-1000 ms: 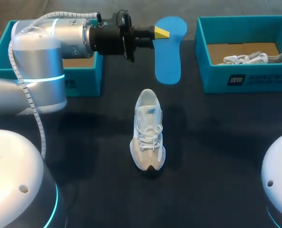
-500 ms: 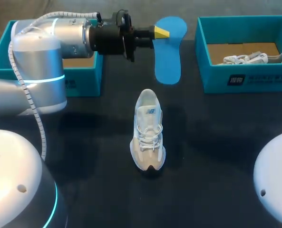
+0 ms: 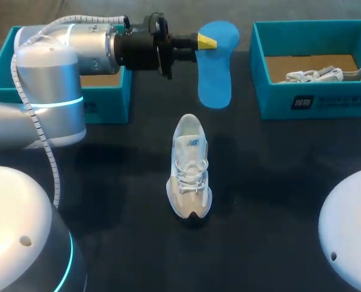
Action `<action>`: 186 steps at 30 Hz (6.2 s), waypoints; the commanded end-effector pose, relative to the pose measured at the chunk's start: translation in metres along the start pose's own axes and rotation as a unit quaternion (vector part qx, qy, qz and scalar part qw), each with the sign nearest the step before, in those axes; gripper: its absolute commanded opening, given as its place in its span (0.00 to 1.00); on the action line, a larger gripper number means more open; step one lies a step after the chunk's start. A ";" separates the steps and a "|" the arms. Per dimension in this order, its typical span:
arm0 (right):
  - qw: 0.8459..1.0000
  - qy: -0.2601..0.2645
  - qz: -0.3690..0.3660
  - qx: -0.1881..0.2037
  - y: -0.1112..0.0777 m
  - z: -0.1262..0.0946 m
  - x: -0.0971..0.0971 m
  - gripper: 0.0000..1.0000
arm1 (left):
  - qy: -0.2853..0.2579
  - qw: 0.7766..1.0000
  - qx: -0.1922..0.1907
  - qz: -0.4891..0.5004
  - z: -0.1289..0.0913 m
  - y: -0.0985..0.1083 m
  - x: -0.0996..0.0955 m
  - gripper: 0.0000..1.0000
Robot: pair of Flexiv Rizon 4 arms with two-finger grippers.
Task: Take the shoe out of the shoebox, open the shoe tongue, remove and reinsert the insole, then place the shoe into the shoebox
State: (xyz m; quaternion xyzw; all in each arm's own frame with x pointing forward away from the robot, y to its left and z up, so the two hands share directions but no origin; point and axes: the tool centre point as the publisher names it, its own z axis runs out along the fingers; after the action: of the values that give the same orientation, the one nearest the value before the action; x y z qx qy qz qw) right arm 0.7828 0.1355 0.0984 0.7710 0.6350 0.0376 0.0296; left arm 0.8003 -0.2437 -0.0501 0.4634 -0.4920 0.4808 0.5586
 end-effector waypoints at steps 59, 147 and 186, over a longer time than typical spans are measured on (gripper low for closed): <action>0.822 0.567 -0.049 -0.018 0.009 0.079 -0.103 1.00 | -0.001 1.000 0.000 0.000 -0.001 0.000 0.000 0.00; 0.802 0.595 -0.022 0.048 0.019 0.129 -0.095 1.00 | -0.050 0.836 0.058 0.544 -0.004 -0.008 -0.004 0.00; 0.802 0.595 -0.022 0.048 0.019 0.129 -0.095 1.00 | 0.003 0.353 -0.023 0.935 -0.009 -0.030 0.007 0.00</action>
State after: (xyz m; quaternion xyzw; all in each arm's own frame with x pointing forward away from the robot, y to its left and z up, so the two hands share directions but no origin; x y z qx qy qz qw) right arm 0.7953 0.0377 -0.0294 0.5830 0.5463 0.4572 -0.3907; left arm 0.8254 -0.2398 -0.0458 -0.1921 -0.6280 0.7350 -0.1688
